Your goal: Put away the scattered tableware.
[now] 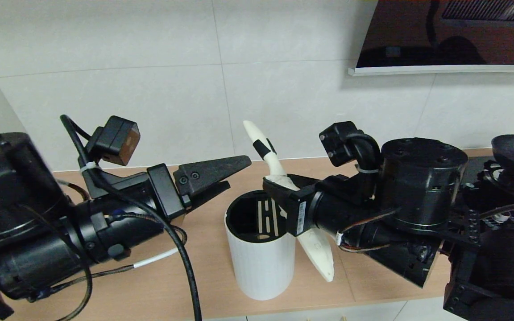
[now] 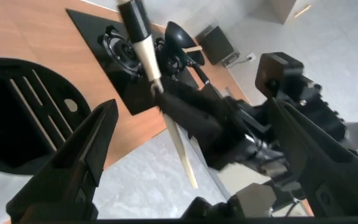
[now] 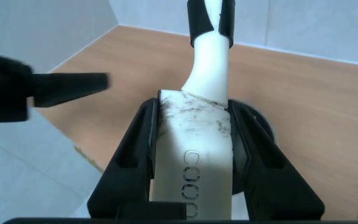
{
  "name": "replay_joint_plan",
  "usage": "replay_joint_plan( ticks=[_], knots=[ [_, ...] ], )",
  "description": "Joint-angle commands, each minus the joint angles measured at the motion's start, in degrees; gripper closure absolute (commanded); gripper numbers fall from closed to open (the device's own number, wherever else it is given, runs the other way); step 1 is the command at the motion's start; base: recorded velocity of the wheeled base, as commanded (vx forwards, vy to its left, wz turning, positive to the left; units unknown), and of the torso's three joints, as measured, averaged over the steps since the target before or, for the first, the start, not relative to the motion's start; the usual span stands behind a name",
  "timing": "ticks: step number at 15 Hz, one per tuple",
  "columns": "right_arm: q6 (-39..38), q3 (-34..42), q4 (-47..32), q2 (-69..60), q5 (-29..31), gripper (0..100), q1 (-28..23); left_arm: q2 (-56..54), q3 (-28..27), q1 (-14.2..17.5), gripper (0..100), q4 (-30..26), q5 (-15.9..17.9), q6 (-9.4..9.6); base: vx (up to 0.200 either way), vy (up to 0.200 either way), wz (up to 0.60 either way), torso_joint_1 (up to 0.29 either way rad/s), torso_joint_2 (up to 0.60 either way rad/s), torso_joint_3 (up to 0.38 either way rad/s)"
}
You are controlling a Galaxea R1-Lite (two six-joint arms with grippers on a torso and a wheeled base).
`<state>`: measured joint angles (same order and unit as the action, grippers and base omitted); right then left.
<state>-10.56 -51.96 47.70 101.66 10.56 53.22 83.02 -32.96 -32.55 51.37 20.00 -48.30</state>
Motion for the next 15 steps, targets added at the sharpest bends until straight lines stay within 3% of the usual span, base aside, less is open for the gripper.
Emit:
replay_joint_plan(
  ticks=[1,3,5,8,15],
  knots=[
    [0.0,0.4,0.0,1.2,-0.1,100,0.9,4.0,1.7,-0.8,0,2.7,-0.5,0.05,0.0,0.0,0.0,0.0,0.0,0.0],
    [-0.1,0.8,0.0,1.3,-0.2,100,1.8,6.9,2.2,-1.1,0,7.2,-2.9,0.14,0.0,0.0,0.0,0.0,0.0,0.0],
    [0.0,1.0,0.0,1.3,-0.3,100,1.9,7.5,2.2,-1.2,0,7.7,-3.5,0.14,0.0,0.0,0.0,0.0,0.0,0.0],
    [0.0,1.8,0.0,1.4,-0.5,100,2.1,9.8,0.2,-1.2,0,7.9,-8.1,0.05,0.0,0.0,0.0,0.0,0.0,0.0],
    [0.4,3.1,3.5,3.1,-0.5,100,4.2,11.7,-0.1,-1.2,0,8.4,-8.6,0.05,0.0,0.0,0.0,0.0,0.0,0.0]
  ],
)
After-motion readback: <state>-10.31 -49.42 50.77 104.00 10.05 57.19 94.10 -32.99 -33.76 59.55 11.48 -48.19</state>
